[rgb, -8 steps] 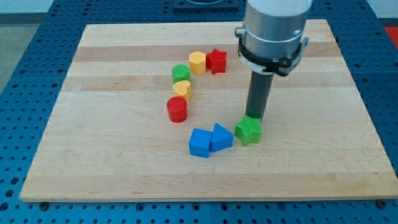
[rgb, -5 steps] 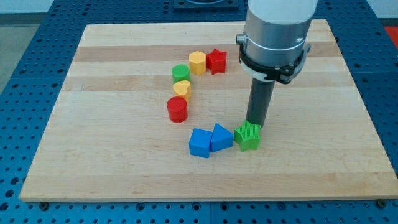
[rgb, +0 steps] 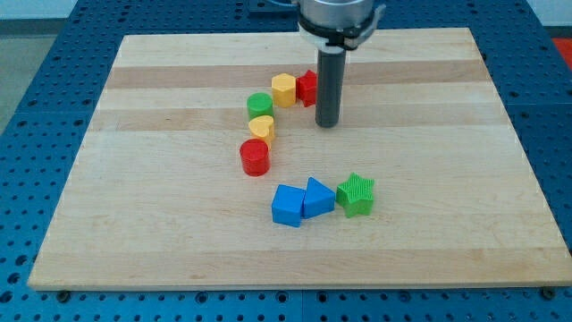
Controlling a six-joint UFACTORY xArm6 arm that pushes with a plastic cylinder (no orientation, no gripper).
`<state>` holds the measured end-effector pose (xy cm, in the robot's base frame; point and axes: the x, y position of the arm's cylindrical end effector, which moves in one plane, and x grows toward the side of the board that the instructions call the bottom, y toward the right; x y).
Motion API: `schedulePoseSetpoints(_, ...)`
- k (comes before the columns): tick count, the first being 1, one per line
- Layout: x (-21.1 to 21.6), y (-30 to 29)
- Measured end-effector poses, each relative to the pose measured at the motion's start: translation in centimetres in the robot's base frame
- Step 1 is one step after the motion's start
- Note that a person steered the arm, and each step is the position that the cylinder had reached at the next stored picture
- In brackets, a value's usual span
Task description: Place the green circle close to the blue cube
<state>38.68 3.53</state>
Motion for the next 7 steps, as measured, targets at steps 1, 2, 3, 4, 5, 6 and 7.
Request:
schedulePoseSetpoints(1,-0.3,-2.9)
schedulePoseSetpoints(2,-0.9,-6.6)
schedulePoseSetpoints(3,-2.2,-8.9)
schedulePoseSetpoints(4,-2.5,-12.4)
schedulePoseSetpoints(5,-3.9,-16.0)
schedulePoseSetpoints(6,-5.9,-17.7)
schedulePoseSetpoints(7,-5.2,-19.4)
